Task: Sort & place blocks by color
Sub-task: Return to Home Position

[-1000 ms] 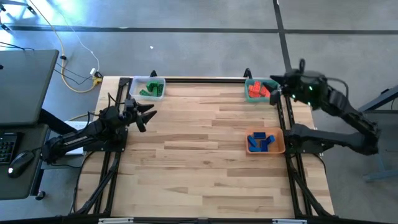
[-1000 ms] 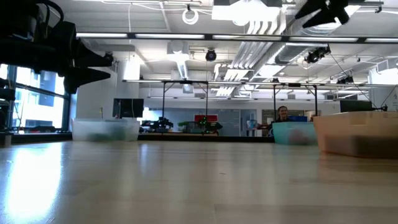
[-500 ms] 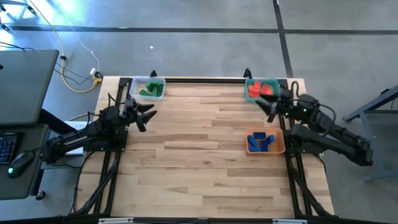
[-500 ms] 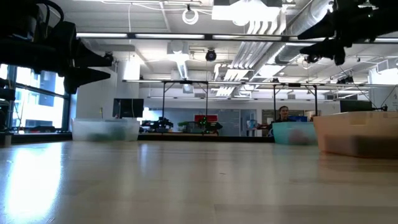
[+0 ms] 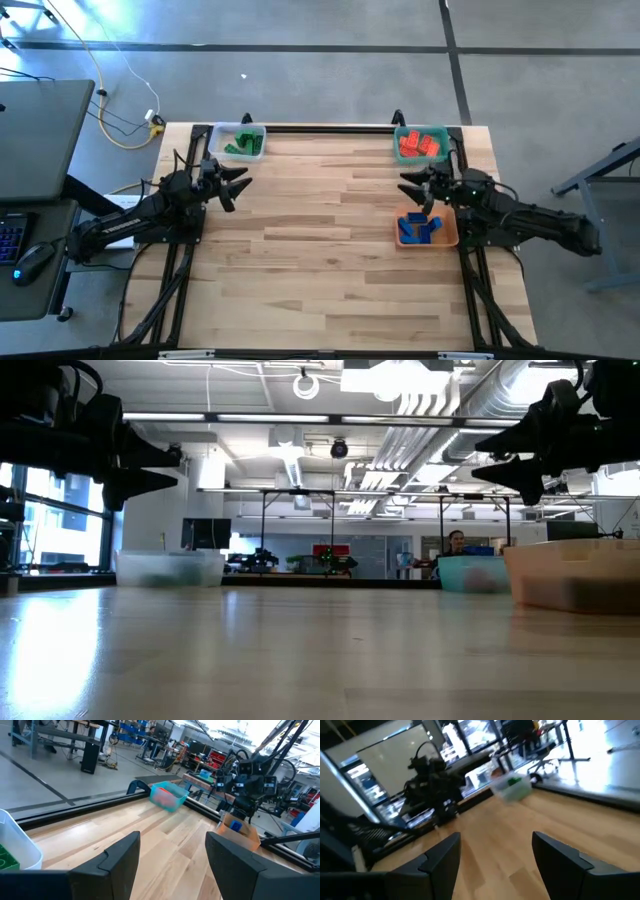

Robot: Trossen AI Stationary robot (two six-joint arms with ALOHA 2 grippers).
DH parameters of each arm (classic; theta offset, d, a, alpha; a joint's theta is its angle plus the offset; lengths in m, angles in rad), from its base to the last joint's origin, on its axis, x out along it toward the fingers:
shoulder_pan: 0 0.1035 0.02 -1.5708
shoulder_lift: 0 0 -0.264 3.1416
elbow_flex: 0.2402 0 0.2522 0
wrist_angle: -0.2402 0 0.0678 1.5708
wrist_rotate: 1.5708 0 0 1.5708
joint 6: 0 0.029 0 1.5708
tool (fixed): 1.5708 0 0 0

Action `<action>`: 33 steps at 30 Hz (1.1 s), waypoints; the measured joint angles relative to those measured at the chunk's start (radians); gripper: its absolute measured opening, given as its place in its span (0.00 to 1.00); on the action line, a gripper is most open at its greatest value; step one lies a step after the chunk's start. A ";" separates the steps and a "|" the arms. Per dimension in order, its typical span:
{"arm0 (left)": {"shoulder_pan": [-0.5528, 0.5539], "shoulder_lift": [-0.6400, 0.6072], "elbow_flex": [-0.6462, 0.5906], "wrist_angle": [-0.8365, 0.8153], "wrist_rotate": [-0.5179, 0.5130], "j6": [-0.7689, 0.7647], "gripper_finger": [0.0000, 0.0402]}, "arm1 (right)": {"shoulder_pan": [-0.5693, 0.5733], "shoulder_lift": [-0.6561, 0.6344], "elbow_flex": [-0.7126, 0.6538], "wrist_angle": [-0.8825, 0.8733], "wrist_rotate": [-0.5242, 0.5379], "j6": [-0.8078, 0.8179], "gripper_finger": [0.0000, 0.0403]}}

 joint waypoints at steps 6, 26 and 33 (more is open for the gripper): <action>0.000 0.000 0.000 0.000 0.000 0.000 0.53 | 0.072 0.000 -0.021 -0.018 0.019 0.009 0.57; 0.000 0.000 0.000 0.000 0.000 0.000 0.53 | 0.112 -0.270 -0.006 -0.356 0.038 -0.053 0.57; 0.000 0.000 0.000 0.001 0.000 0.000 0.53 | 0.112 -0.267 0.002 -0.429 0.106 -0.028 0.57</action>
